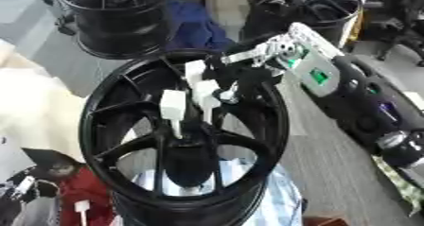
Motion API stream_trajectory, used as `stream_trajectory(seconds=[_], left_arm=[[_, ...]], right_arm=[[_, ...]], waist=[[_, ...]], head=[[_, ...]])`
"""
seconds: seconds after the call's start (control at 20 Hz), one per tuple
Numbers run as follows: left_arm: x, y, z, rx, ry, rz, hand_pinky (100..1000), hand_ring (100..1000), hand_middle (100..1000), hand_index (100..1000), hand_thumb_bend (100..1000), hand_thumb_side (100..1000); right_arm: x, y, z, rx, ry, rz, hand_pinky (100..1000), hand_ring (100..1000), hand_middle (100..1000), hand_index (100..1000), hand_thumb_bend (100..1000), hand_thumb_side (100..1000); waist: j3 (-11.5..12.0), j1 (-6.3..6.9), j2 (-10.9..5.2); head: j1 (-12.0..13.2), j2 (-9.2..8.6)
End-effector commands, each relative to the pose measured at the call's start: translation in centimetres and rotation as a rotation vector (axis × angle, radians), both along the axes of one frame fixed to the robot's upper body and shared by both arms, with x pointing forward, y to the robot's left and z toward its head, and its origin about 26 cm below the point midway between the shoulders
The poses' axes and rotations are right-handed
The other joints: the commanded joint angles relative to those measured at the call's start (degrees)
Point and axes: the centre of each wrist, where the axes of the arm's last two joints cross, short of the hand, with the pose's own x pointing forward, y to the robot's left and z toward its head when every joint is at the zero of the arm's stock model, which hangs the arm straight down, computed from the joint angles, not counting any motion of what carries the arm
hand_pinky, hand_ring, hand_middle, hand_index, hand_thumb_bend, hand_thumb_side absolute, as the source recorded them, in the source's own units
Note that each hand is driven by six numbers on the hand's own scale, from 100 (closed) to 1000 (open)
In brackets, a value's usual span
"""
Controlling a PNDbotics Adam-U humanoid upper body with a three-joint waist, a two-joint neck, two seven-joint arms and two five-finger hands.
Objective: Pull the pin out of the wheel hub.
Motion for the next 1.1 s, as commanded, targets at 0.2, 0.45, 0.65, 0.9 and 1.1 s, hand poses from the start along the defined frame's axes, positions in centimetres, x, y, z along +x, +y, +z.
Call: stream_trajectory(seconds=[0.2, 0.45, 0.65, 0.9, 1.1], left_arm=[[0.7, 0.0, 1.1, 0.012, -0.035, -0.017, 657, 605, 605, 831, 100, 717], [0.7, 0.0, 1.2, 0.011, -0.036, -0.02, 657, 606, 605, 832, 100, 719], [0.7, -0.1, 1.1, 0.011, -0.034, -0.025, 658, 607, 607, 833, 100, 725], [0.8, -0.1, 1.1, 0.011, -0.029, -0.034, 658, 609, 607, 833, 100, 733], [0.7, -0.1, 1.0, 0.011, -0.025, -0.038, 658, 610, 608, 833, 100, 740]], right_arm=[[0.2, 0.2, 0.3, -0.012, -0.024, 0.004, 804, 804, 756, 894, 128, 481], [0.3, 0.2, 0.0, -0.007, -0.014, -0.012, 783, 768, 613, 764, 128, 467], [0.3, 0.2, -0.1, 0.031, -0.029, -0.027, 751, 717, 486, 628, 100, 452], [0.2, 0.3, 0.1, 0.102, -0.073, -0.033, 720, 667, 415, 553, 100, 432], [-0.1, 0.2, 1.1, 0.153, -0.093, -0.021, 709, 658, 405, 548, 100, 426]], waist=[[0.2, 0.29, -0.49], [0.3, 0.3, -0.47], [0.3, 0.3, -0.46], [0.3, 0.33, -0.5], [0.2, 0.33, -0.61]], head=[[-0.2, 0.08], [-0.2, 0.08], [-0.3, 0.08], [-0.4, 0.08], [-0.3, 0.08]])
